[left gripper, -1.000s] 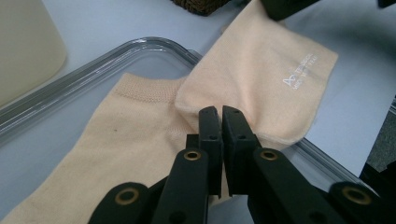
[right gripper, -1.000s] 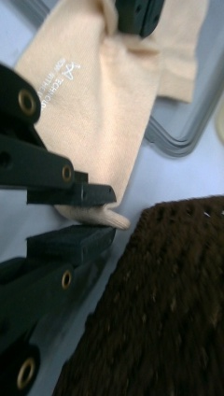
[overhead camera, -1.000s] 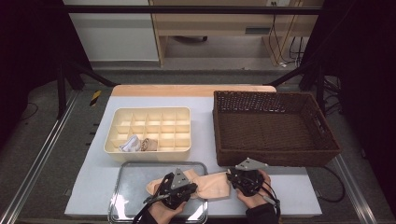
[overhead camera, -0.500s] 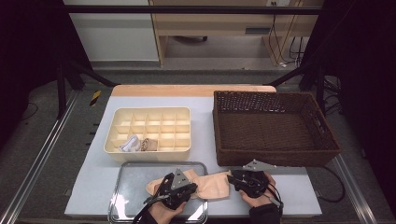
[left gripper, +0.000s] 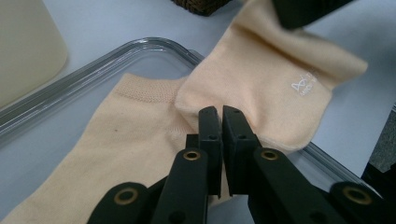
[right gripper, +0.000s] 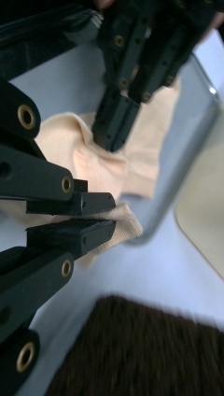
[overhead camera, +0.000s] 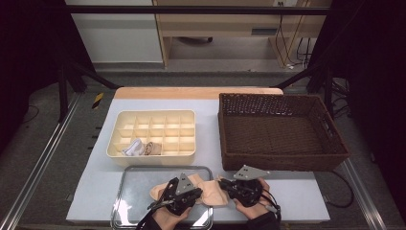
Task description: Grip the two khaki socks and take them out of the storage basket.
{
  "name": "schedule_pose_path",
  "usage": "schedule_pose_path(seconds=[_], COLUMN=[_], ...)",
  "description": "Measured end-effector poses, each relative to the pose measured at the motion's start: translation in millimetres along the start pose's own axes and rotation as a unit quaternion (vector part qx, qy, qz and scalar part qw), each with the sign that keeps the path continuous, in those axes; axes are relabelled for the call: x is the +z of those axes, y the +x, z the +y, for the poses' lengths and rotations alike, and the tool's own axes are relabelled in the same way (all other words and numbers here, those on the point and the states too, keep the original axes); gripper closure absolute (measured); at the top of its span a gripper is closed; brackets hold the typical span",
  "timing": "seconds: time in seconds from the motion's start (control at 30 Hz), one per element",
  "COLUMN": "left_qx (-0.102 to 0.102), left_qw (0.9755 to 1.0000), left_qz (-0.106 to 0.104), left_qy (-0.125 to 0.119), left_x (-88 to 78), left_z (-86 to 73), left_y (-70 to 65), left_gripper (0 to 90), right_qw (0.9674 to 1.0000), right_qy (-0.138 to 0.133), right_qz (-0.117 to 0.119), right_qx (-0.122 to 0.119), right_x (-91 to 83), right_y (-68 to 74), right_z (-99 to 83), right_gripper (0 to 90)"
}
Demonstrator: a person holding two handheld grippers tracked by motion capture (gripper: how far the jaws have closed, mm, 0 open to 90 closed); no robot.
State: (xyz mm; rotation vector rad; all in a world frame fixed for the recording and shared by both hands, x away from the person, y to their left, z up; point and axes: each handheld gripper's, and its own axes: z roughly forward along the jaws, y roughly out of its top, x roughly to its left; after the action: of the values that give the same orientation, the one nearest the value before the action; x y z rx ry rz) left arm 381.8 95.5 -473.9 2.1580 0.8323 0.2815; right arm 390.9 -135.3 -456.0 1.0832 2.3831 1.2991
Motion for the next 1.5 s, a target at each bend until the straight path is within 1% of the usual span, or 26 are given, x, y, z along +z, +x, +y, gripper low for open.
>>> schedule_pose_path(seconds=[0.07,0.13,0.2,0.23,0.33,0.4,0.43,0.5,0.57,0.63,0.67,0.7,0.73,0.77,0.83,0.93,1.0,1.03,1.07,1.1,1.13,1.17,1.3,1.37,1.43,1.5], left_qx=[0.000,0.000,0.001,0.001,0.001,0.001,0.001,0.001,0.001,0.002,0.002,0.002,0.002,0.002,0.002,0.002,0.003,0.003,0.003,0.003,0.002,0.002,0.003,0.003,0.003,0.003], left_qw=[1.0000,1.0000,1.0000,1.0000,1.0000,1.0000,1.0000,1.0000,1.0000,1.0000,1.0000,1.0000,1.0000,1.0000,1.0000,1.0000,1.0000,1.0000,1.0000,1.0000,1.0000,1.0000,1.0000,1.0000,1.0000,1.0000], left_qz=[0.000,0.000,0.000,0.000,0.000,0.000,0.000,0.000,0.000,0.000,0.000,0.000,0.000,0.000,0.001,0.001,0.001,0.001,0.001,0.001,0.001,0.001,0.001,0.001,0.001,0.001], left_qy=[0.000,0.000,0.001,0.001,0.001,0.001,0.001,0.001,0.001,0.001,0.002,0.002,0.002,0.002,0.002,0.001,0.001,0.001,0.001,0.002,0.002,0.002,0.002,0.002,0.001,0.002], left_x=[0.0,0.0,0.1,0.1,0.1,0.0,0.0,0.1,0.1,0.1,0.1,0.2,0.2,0.2,0.2,0.3,0.3,0.2,0.3,0.3,0.3,0.4,0.4,0.4,0.3,0.3], left_z=[0.0,0.1,0.1,0.1,0.2,0.2,0.2,0.2,0.2,0.2,0.2,0.2,0.3,0.3,0.3,0.2,0.2,0.2,0.2,0.3,0.3,0.3,0.3,0.3,0.2,0.2], left_y=[0.0,-0.1,-0.2,-0.1,0.0,0.1,0.1,0.0,0.1,0.1,0.1,0.0,0.0,0.0,0.0,-0.2,-0.3,-0.3,-0.2,-0.2,-0.2,-0.2,-0.3,-0.1,-0.2,-0.3], left_gripper=[86.1,86.0,86.0,85.9,85.7,85.7,85.7,85.7,85.7,85.7,85.7,85.6,85.7,85.6,85.6,85.7,85.8,85.8,85.9,86.0,86.0,86.0,86.1,86.1,86.2,86.2], right_qw=[0.9998,0.9992,0.9982,0.9981,0.9986,0.9992,0.9994,0.9998,1.0000,0.9996,0.9991,0.9986,0.9984,0.9981,0.9978,0.9987,0.9991,0.9993,0.9995,0.9995,0.9996,0.9995,0.9994,0.9992,0.9993,0.9995], right_qy=[0.016,0.036,0.055,0.058,0.052,0.040,0.032,0.017,0.001,-0.009,-0.011,-0.011,-0.009,-0.007,-0.004,-0.004,0.004,0.012,0.015,0.021,0.019,0.022,0.028,0.037,0.036,0.022], right_qz=[0.000,-0.006,-0.014,-0.012,-0.006,0.005,0.010,0.011,-0.002,-0.026,-0.037,-0.045,-0.044,-0.045,-0.047,-0.035,-0.025,-0.017,-0.012,-0.006,-0.002,-0.001,0.006,0.009,0.000,-0.016], right_qx=[-0.011,-0.017,-0.020,-0.017,-0.013,-0.005,0.000,0.005,0.005,0.012,0.017,0.025,0.034,0.041,0.046,0.036,0.033,0.030,0.025,0.025,0.023,0.021,0.016,0.016,0.013,0.014], right_x=[7.5,14.9,21.9,24.9,23.2,19.9,17.2,9.4,0.3,-8.3,-10.9,-12.1,-11.5,-9.9,-5.3,6.1,12.8,15.7,18.7,20.4,21.4,21.6,21.7,19.2,13.1,2.4], right_y=[3.6,5.2,5.1,5.0,4.8,3.9,3.1,0.4,-5.1,-13.2,-17.8,-22.2,-26.4,-29.2,-31.3,-31.3,-29.5,-28.4,-27.2,-25.6,-24.3,-23.2,-20.6,-19.9,-19.7,-21.9], right_z=[-1.9,-5.1,-9.3,-11.1,-10.5,-9.4,-8.4,-5.3,-3.1,-3.1,-4.3,-6.5,-9.3,-12.3,-15.9,-17.3,-18.8,-19.4,-20.3,-20.7,-20.9,-20.8,-20.7,-18.7,-15.2,-12.0], right_gripper=[84.8,84.5,83.5,82.9,78.6,75.9,76.0,78.9,84.2,88.1,88.2,87.4,85.3,81.8,74.1,62.5,61.5,61.8,62.5,64.4,66.0,67.9,80.0,81.9,82.0,81.9])
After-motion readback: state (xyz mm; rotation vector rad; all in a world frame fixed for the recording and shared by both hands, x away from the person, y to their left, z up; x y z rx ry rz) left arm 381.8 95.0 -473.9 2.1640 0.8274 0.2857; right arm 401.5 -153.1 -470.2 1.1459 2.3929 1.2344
